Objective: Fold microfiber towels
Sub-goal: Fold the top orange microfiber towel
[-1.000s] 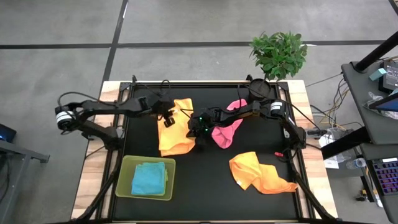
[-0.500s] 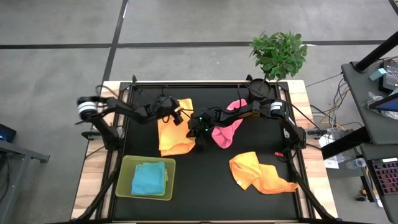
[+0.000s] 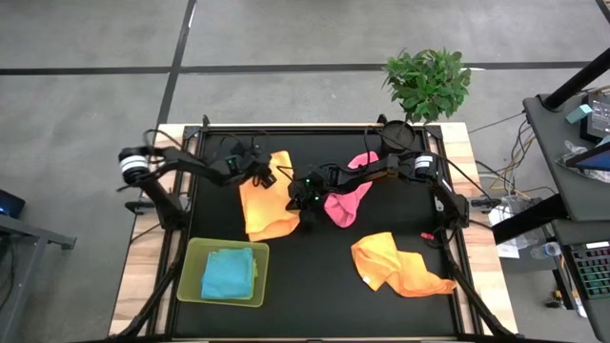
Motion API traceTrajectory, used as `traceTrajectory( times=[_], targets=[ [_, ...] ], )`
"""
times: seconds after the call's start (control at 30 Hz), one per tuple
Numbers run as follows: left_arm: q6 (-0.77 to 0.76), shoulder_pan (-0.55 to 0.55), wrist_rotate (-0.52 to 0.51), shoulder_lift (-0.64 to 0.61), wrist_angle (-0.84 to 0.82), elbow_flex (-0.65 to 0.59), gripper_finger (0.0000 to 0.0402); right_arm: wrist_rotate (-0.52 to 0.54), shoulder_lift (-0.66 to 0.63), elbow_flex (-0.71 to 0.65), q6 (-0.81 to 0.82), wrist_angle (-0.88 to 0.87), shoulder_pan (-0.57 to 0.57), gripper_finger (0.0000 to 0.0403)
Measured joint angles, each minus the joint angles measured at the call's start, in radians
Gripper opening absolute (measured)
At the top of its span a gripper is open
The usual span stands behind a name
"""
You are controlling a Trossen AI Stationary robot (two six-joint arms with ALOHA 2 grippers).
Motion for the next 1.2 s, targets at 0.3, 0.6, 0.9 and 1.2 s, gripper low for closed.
traceTrajectory(
  times=[0.3, 0.6, 0.9, 1.2],
  targets=[
    [0.006, 0.006, -0.021, -0.237, -0.339, -0.018, 0.0203, 0.000, 0.000, -0.001, 0.023, 0.007, -0.002, 0.0008],
    [0.005, 0.019, 0.026, -0.322, -0.373, -0.045, 0.0203, 0.003, 0.000, -0.001, 0.019, 0.012, -0.002, 0.0008],
    [-0.008, 0.032, 0.141, -0.285, -0.372, -0.046, 0.0201, 0.003, 0.000, -0.001, -0.002, 0.014, -0.002, 0.0009],
    [0.008, 0.042, 0.136, -0.174, -0.330, -0.041, 0.0114, 0.003, 0.000, -0.001, -0.003, 0.015, -0.002, 0.0009]
  ],
)
